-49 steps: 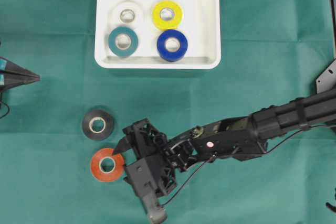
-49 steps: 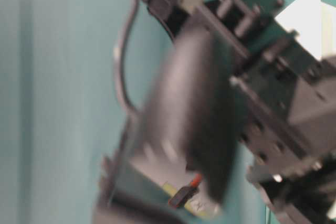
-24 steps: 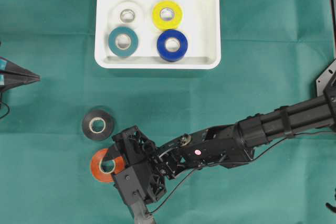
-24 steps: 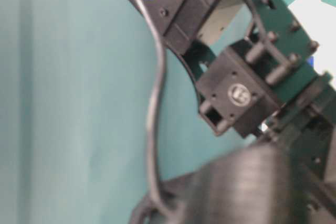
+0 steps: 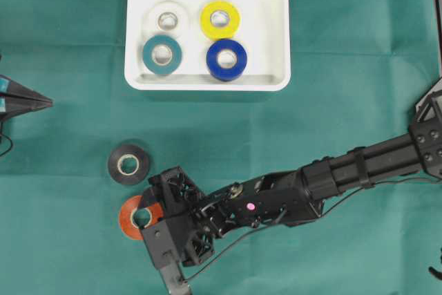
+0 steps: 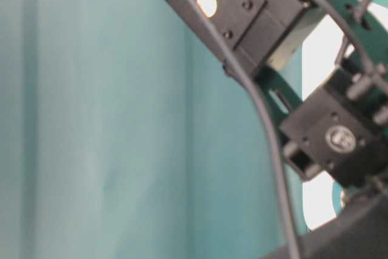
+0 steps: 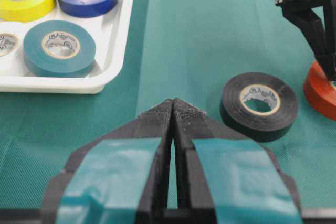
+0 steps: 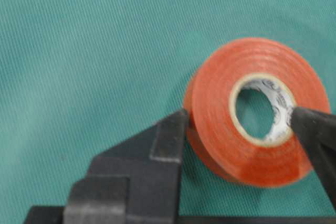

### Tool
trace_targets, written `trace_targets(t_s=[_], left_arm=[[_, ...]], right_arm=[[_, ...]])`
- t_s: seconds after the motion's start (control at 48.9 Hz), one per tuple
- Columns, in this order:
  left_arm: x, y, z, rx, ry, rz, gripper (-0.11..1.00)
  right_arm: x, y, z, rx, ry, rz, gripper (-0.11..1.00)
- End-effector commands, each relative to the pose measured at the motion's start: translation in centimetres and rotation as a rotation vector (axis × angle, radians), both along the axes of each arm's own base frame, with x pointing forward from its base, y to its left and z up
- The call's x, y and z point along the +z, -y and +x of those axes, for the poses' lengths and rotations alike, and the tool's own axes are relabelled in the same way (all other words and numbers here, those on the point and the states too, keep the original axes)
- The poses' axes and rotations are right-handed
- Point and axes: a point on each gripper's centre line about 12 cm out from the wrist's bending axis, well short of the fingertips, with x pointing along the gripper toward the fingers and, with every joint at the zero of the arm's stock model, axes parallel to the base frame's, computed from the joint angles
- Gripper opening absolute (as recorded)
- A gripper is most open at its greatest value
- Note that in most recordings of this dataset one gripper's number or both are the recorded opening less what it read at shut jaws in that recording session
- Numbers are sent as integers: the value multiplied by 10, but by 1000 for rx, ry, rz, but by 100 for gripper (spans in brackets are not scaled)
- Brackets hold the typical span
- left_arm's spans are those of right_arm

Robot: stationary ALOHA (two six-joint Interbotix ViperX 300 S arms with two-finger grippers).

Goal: Put the tape into the white case with the right arm.
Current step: 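Move the right gripper to the orange-red tape roll and grip it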

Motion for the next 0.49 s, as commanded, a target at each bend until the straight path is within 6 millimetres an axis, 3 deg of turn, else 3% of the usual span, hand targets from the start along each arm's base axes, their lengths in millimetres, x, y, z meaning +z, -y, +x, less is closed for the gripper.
trace_targets(t_s=[0.0, 0.328, 0.389, 0.471], left_arm=[[5, 0, 2, 2, 12, -1, 0], [6, 0, 2, 2, 15, 1, 0], [6, 0, 2, 2, 14, -1, 0], [6, 0, 2, 2, 14, -1, 0]], right_arm=[[15, -9, 5, 5, 30, 12, 49], [13, -17, 7, 9, 30, 20, 46], [13, -17, 8, 3, 29, 25, 41], [16, -17, 9, 1, 34, 28, 26]])
